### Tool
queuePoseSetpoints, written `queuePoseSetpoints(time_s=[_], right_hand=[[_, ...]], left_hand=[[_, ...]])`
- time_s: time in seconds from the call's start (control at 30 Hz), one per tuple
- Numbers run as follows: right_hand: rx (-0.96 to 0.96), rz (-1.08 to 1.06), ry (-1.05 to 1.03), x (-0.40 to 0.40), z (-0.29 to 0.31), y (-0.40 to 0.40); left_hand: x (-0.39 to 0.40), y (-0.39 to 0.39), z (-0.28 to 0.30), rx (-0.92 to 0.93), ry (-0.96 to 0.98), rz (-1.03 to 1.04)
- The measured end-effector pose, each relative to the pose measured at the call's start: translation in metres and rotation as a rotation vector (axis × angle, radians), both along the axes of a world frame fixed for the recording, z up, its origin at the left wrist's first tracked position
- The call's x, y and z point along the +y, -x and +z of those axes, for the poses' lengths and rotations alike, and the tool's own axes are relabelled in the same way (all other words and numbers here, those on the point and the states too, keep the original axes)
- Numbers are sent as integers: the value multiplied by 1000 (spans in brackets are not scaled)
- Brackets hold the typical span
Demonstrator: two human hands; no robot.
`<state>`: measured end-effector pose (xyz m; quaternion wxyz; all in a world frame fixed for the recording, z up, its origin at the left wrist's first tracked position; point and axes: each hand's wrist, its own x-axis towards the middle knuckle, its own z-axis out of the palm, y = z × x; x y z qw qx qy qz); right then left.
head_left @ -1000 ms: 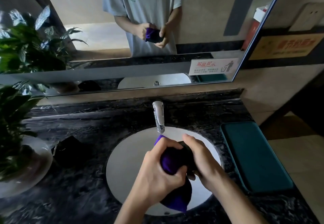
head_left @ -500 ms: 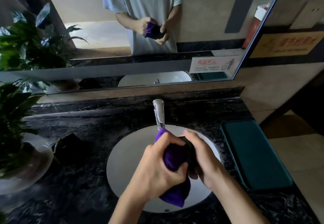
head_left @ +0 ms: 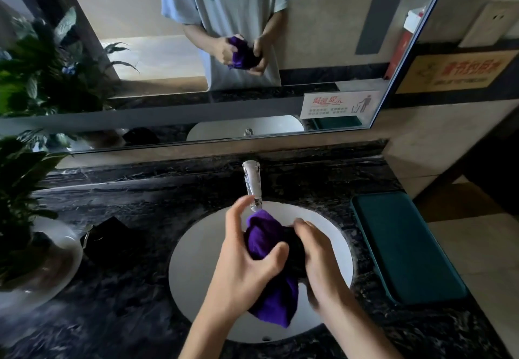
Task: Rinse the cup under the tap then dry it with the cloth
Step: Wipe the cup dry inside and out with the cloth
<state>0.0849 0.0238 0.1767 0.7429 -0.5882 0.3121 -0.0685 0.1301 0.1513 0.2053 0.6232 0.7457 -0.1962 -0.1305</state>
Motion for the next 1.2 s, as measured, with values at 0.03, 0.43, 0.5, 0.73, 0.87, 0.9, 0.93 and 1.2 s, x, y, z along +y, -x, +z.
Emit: queuePoseSetpoints(time_s=[0.03, 0.43, 0.5, 0.73, 0.87, 0.9, 0.93, 1.2], right_hand=[[30, -29, -47, 2, -3, 1], [-168, -228, -154, 36, -4, 5], [-225, -211, -95, 36, -7, 7], [-314, 6, 279, 14, -7, 11], [-289, 197, 432, 9, -2, 13], [-297, 193, 441, 11, -1, 13], [-312, 173, 437, 12, -1, 12], [-303, 132, 525, 7, -2, 3]], left_hand=[[-3, 3, 1, -29, 16, 88], [-26, 4, -15, 497, 485, 538], [-24, 1, -21, 631, 568, 506], [-17, -3, -34, 609, 600, 410], [-14, -4, -33, 480, 567, 303], [-14, -3, -32, 486, 563, 282], [-16, -1, -31, 516, 578, 263], [-23, 8, -21, 480, 510, 109]])
